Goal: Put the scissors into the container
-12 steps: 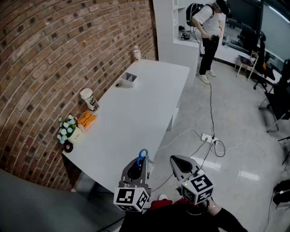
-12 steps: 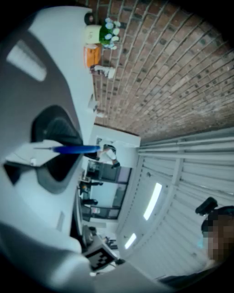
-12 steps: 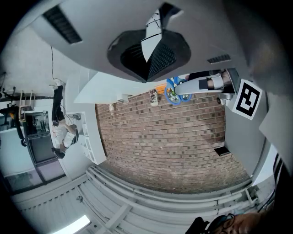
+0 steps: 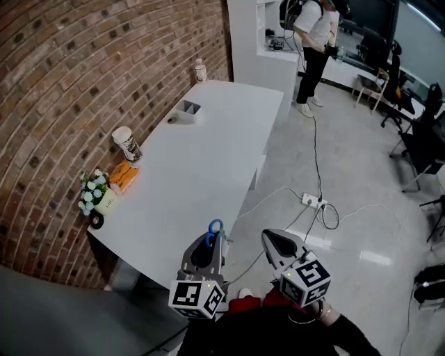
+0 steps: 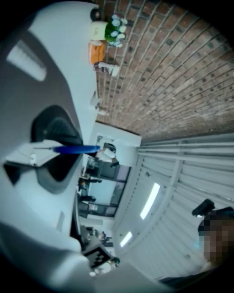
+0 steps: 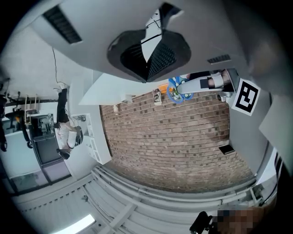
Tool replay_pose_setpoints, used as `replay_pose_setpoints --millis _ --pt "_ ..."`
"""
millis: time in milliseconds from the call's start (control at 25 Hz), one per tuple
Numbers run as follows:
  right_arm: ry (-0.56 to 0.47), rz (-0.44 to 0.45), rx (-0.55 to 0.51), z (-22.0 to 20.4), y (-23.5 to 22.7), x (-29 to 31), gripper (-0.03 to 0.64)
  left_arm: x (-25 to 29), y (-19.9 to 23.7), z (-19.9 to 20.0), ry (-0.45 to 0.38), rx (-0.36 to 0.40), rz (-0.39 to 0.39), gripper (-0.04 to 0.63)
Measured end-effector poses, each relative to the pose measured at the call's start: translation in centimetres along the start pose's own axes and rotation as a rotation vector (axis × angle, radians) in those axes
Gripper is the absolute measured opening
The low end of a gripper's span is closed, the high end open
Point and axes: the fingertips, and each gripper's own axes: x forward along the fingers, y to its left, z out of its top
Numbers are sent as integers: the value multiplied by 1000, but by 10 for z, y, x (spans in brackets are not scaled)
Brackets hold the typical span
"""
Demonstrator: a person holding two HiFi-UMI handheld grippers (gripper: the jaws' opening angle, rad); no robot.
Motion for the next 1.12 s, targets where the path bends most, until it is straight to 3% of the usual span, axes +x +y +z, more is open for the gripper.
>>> replay_pose_setpoints --millis 400,720,1120 --pt "-5 -96 60 4 -35 -14 8 15 1 0 -7 -35 -20 48" --pt "-3 -93 73 8 -58 3 9 45 4 2 -1 -31 -23 48" --pt "23 -90 99 14 -119 41 9 110 7 0 23 -25 -12 48"
